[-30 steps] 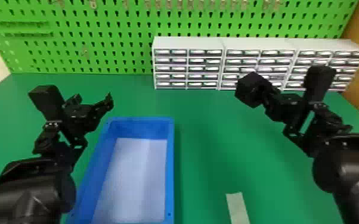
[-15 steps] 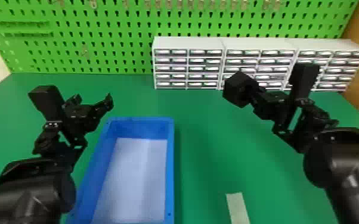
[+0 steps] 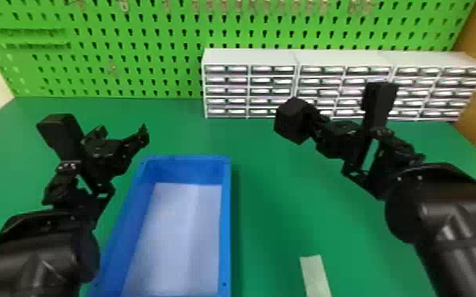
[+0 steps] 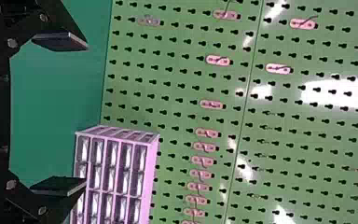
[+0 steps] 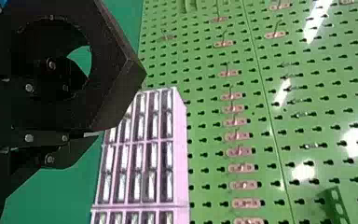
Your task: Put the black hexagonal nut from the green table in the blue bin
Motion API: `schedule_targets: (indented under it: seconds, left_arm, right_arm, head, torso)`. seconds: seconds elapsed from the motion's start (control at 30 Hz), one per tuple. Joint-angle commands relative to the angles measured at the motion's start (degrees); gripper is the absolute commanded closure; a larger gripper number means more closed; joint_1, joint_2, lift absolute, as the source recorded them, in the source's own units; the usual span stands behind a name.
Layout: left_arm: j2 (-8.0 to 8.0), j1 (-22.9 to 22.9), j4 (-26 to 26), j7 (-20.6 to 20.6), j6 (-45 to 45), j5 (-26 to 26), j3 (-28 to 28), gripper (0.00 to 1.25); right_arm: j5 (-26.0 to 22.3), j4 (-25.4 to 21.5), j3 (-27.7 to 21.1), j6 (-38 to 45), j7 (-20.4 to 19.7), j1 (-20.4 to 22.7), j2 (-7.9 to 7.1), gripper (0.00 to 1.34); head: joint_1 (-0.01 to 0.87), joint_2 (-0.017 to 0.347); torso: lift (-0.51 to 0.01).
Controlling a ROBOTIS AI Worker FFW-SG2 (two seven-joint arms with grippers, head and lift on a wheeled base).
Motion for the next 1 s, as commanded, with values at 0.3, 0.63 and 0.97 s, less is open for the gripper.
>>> schedule_targets:
  seconds: [0.3,0.63,0.97]
  left_arm:
    - [-0.15,0.0,0.1,0.0,0.0,0.0,0.3,0.24]
    - [-0.15,0.0,0.0,0.0,0.0,0.0,0.1,0.24]
    - [-0.15,0.0,0.1,0.0,0.0,0.0,0.3,0.24]
  right_arm:
    - [0.2,1.6,2.9,2.4,3.4,-1.6,1.53,1.05]
    - [0.4,2.4,4.4,4.0,5.5,-2.9,2.58,1.05]
    - [-0.3,4.3,6.3,5.7,8.0,-4.2,3.72,1.06]
  head:
    - [0.686,0.051]
    - [0.686,0.051]
    - [0.686,0.051]
  torso:
    - [-0.097]
    - [-0.097]
    - [-0.097]
